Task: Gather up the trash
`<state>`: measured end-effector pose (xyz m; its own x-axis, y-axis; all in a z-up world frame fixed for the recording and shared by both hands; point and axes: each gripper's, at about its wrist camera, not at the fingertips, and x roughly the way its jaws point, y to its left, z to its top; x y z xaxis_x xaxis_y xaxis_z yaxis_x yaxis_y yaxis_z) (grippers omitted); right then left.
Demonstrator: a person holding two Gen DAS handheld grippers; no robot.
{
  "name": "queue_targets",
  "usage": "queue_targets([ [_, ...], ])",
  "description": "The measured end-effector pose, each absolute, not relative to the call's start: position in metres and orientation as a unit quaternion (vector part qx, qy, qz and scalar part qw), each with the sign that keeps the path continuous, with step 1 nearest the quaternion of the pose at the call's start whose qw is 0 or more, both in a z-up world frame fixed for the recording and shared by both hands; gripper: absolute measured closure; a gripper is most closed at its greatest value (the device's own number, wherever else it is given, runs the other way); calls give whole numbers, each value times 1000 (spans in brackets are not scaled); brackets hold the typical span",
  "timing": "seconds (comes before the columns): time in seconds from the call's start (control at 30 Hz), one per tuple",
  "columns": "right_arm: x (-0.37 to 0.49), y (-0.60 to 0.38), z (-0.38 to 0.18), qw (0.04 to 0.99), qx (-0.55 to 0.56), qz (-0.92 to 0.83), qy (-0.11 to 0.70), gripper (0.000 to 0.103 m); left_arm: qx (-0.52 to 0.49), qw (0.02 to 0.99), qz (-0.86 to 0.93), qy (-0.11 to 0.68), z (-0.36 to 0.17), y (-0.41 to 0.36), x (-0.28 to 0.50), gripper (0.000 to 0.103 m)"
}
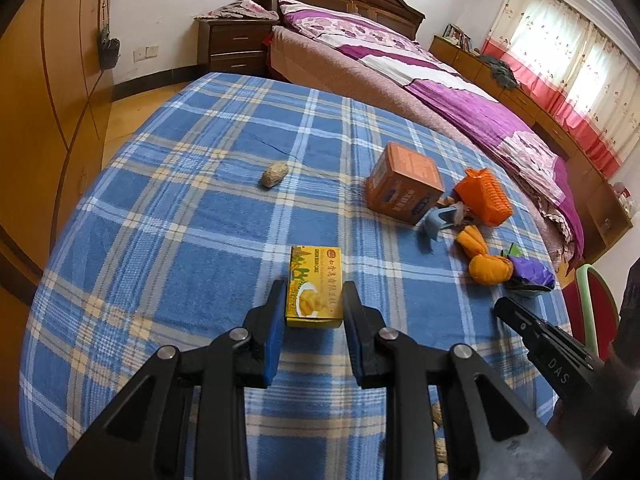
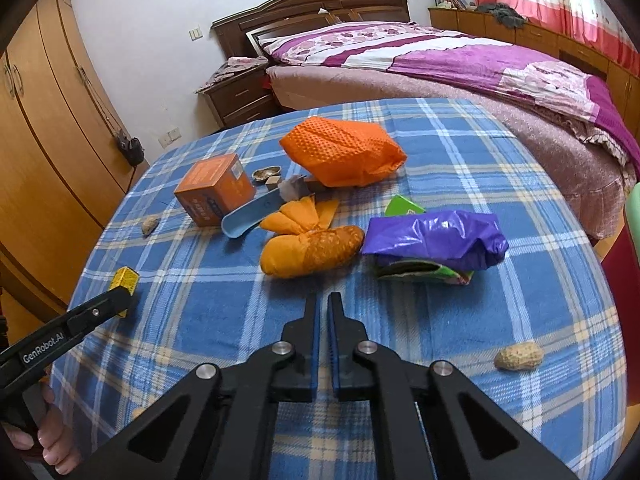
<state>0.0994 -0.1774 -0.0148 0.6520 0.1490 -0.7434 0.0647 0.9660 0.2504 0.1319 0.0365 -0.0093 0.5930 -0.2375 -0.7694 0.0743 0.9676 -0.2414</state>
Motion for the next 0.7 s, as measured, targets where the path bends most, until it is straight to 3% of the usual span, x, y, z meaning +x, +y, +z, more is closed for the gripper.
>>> queue_targets([
  [0.33, 89, -183, 1, 904, 148, 44, 398, 97, -87, 888, -92, 442, -6, 29, 128, 75],
  [0.4, 92, -184, 1, 902, 151, 49, 401, 84, -87, 888, -91, 442, -6, 29, 129, 75],
  [0.43, 94, -184, 0, 901, 153, 47, 403, 64, -87, 888, -90, 443, -6, 29, 129, 75],
  [0.47, 95, -183, 0, 900, 155, 48, 404, 51, -87, 888, -89, 443, -6, 29, 131, 75],
  [0.7, 113, -173, -3, 901, 133, 48, 411, 45, -87, 887, -88, 444, -7, 30, 139, 76],
])
